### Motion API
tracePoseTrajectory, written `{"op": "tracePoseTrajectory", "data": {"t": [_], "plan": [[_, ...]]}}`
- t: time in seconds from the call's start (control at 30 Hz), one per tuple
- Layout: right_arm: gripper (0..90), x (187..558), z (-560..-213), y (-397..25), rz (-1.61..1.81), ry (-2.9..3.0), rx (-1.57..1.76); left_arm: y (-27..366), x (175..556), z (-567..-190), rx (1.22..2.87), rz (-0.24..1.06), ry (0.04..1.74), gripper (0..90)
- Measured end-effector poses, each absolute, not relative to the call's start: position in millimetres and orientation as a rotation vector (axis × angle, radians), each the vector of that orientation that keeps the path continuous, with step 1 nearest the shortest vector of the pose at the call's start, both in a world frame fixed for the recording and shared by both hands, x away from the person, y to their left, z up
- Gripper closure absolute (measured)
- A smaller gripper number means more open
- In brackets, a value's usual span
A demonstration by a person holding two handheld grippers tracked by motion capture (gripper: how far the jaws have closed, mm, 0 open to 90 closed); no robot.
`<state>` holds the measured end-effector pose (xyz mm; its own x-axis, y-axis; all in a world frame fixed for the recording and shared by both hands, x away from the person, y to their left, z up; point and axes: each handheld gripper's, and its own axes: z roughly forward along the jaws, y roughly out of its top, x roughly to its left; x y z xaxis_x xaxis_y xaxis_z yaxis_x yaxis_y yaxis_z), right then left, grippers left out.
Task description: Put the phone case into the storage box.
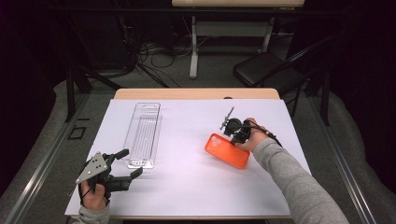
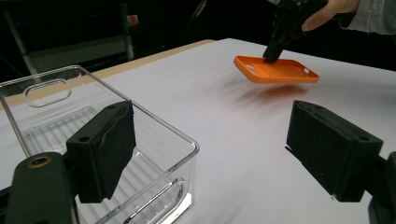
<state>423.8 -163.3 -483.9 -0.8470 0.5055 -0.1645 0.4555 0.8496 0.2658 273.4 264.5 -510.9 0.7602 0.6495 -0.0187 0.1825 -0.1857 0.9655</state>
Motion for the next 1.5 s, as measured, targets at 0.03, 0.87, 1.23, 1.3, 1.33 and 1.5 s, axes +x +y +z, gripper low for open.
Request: {"op": "tracePoseTrajectory", "data": {"t": [0.03, 0.87, 1.23, 1.3, 1.33, 1.5], "plan": [[89.6, 423.1, -480.8, -164.1, 0.297, 2.803, 0.741, 264.6, 273.4, -510.8, 1.741, 0.478, 0.657, 15.8], [89.5, 385.1, -458.5, -184.2, 0.561, 2.634, 0.874, 262.8, 273.2, -510.9, 1.745, 0.475, 0.656, 15.8], [89.5, 366.0, -456.6, -176.8, 0.714, 2.552, 0.887, 261.4, 274.0, -511.6, 1.744, 0.469, 0.659, 15.8], [89.5, 363.9, -457.3, -174.5, 0.728, 2.547, 0.886, 261.5, 274.1, -511.5, 1.752, 0.466, 0.657, 15.8], [89.5, 363.5, -457.6, -173.8, 0.746, 2.545, 0.887, 261.4, 274.1, -511.5, 1.750, 0.467, 0.659, 15.8], [89.5, 361.1, -457.5, -166.6, 0.794, 2.513, 0.896, 261.5, 274.2, -511.7, 1.754, 0.467, 0.660, 15.8]]}}
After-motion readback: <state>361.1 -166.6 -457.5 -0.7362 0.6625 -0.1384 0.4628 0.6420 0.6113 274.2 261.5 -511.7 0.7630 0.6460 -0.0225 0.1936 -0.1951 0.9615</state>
